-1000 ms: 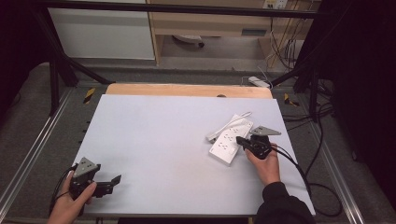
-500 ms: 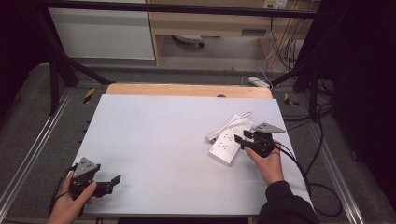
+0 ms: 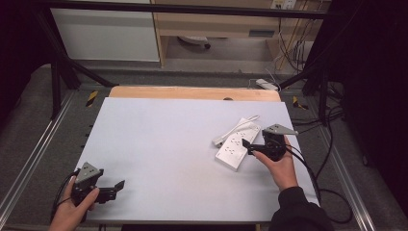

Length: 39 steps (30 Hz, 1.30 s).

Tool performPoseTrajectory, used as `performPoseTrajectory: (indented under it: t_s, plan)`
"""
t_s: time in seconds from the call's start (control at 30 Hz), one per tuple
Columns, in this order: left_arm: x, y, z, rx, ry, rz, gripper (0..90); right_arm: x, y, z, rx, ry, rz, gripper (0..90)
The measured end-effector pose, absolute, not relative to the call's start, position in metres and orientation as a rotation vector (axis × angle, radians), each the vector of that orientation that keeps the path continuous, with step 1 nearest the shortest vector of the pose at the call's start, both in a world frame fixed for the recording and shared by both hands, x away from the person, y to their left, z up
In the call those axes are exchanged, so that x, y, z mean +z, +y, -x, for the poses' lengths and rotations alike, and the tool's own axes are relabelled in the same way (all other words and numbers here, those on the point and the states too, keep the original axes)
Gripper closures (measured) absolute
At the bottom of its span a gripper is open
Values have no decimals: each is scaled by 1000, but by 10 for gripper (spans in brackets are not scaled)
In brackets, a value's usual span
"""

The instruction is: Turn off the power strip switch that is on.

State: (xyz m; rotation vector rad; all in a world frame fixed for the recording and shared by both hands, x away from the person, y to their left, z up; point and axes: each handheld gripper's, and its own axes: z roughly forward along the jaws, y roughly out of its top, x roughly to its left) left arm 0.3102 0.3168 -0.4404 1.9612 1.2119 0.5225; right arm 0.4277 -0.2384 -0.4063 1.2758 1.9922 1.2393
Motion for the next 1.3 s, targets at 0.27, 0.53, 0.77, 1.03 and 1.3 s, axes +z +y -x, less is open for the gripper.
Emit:
performPoseTrajectory:
  t_s: [0.27,0.53,0.77,1.03,1.3]
  plan:
    - [-440,317,-310,523,1204,-1960,75,-401,-242,-425,1251,1976,-1219,35]
    - [-440,317,-310,523,1203,-1957,75,-393,-248,-421,1260,1960,-1163,26]
    - [-439,316,-310,524,1202,-1950,74,-387,-254,-418,1270,1933,-1176,27]
    - [-439,316,-310,522,1201,-1952,74,-379,-262,-412,1283,1930,-1192,40]
    - [-439,316,-310,522,1202,-1950,74,-373,-272,-405,1293,1909,-1201,38]
